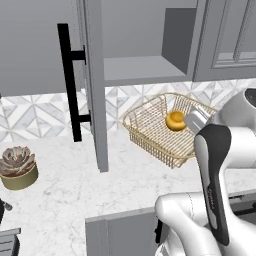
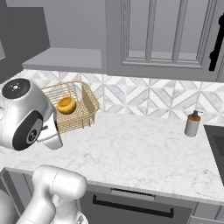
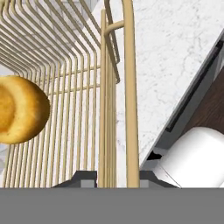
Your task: Open the cabinet, pick up the bread from the cabinet and place it in the basket. Then move the basket to the dining counter.
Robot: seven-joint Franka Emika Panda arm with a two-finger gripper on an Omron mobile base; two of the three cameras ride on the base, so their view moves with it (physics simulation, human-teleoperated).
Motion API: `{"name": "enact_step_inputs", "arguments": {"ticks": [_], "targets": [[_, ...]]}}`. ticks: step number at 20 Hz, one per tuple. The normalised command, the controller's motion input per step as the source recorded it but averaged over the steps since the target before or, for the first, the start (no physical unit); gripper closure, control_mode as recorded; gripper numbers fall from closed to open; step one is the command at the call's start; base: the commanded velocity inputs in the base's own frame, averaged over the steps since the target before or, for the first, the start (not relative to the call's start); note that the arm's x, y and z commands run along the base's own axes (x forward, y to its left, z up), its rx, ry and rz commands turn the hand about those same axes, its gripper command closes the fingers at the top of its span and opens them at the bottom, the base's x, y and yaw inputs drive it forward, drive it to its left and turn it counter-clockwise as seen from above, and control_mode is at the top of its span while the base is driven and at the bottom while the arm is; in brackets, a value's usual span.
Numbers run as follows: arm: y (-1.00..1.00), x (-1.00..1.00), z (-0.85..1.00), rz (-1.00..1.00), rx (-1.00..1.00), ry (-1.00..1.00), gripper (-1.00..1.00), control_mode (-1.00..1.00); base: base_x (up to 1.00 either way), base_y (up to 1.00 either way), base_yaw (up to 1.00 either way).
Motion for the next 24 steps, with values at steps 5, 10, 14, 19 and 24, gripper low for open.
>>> {"name": "enact_step_inputs", "arguments": {"ticks": [5,10,14,19,24], "targets": [[0.0,0.0,0.0,0.0,0.0,0.0,1.0,1.0,-0.57,-0.39,-0.07],[0.0,0.0,0.0,0.0,0.0,0.0,1.0,1.0,-0.47,-0.78,-0.2],[0.0,0.0,0.0,0.0,0.0,0.0,1.0,1.0,0.01,-1.0,-0.58],[0.0,0.0,0.0,0.0,0.0,0.0,1.0,1.0,0.03,-0.84,-0.77],[0.0,0.0,0.0,0.0,0.0,0.0,1.0,1.0,0.0,-0.68,-0.81]]}}
